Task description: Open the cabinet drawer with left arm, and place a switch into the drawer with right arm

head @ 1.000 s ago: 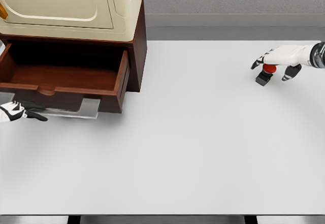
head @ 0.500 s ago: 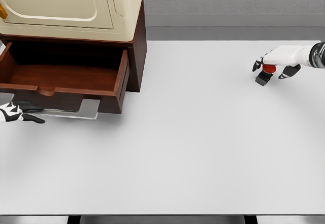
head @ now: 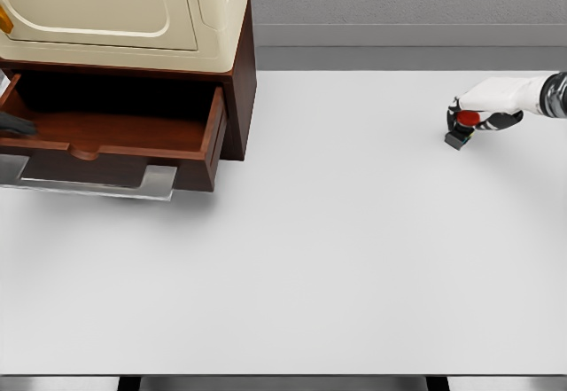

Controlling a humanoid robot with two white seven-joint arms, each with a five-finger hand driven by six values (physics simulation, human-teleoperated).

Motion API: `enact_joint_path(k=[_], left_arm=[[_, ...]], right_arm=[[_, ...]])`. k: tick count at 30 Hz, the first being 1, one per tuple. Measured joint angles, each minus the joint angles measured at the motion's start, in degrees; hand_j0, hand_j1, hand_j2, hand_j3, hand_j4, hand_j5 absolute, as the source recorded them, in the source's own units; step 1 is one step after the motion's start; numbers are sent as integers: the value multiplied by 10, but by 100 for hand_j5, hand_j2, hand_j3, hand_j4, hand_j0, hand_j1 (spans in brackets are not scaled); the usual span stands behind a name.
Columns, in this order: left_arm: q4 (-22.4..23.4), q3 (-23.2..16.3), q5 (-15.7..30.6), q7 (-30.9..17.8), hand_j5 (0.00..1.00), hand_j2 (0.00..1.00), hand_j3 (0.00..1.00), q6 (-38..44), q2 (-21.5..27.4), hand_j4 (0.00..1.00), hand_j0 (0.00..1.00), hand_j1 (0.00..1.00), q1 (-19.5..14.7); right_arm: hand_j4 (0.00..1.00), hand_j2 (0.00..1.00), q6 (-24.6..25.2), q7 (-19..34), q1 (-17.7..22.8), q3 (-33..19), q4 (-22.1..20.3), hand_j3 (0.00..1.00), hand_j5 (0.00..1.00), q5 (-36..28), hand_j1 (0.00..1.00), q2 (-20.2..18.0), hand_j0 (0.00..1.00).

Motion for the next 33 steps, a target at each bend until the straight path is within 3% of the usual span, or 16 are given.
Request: enact_joint_path(k=[5, 13, 22, 33], left_arm=[[-1, 4, 25, 0, 100, 100, 100, 0, 3, 100, 100, 100, -6], [-5, 10, 63, 0, 100, 100, 100, -2, 4, 100, 100, 100, -14], [0, 12, 70, 0, 100, 100, 100, -1, 5, 100, 100, 100, -15], [5, 11, 68, 0, 100, 100, 100, -1, 5, 100, 100, 100, -15]], right_arm=[[48, 48, 0, 1, 0, -2, 0, 48, 48, -3, 48, 1, 48], [45, 45, -2, 2, 1, -21, -1, 45, 45, -14, 45, 8, 45], [42, 42, -2, 2, -2, -37, -17, 42, 42, -36, 42, 22, 42], [42, 42, -2, 2, 5, -64, -111, 42, 42, -77, 42, 11, 42]])
